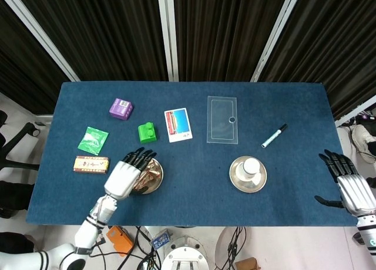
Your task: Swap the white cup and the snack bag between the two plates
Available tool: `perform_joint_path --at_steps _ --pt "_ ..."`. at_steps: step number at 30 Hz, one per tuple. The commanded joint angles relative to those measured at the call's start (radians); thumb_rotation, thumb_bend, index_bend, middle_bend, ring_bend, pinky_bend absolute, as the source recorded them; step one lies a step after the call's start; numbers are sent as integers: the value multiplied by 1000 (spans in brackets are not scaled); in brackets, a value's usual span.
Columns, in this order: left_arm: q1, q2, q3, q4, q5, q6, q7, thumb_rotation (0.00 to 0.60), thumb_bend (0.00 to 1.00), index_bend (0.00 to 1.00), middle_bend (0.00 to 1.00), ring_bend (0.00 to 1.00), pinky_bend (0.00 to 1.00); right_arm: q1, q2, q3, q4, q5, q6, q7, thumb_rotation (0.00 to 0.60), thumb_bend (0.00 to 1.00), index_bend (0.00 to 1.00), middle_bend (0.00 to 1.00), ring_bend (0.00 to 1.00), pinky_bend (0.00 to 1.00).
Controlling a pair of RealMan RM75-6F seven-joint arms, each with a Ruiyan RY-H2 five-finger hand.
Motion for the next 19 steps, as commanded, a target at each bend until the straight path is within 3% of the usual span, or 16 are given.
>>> perform_joint_path --at_steps 1,6,11,14,19 --pt "132 241 102 -151 152 233 -43 600 0 81 64 37 211 -29 4 -6 -17 4 26 -60 600 212 0 0 0 32" --pt "273 363 169 -112 76 346 -140 600 4 81 61 30 188 -81 13 -29 -72 44 32 -210 600 212 0 0 0 26" --pt "354 318 159 44 -19 368 -361 600 33 81 61 30 172 -150 -39 -31 -64 14 146 -310 600 212 0 0 0 1" --pt "355 325 166 94 21 362 -378 600 45 81 62 30 169 -175 -74 -32 -21 -58 228 -307 600 212 0 0 0 0" --pt "374 328 154 112 47 383 -416 600 47 81 61 29 164 -182 -70 -44 -10 -62 206 -295 600 212 0 0 0 0"
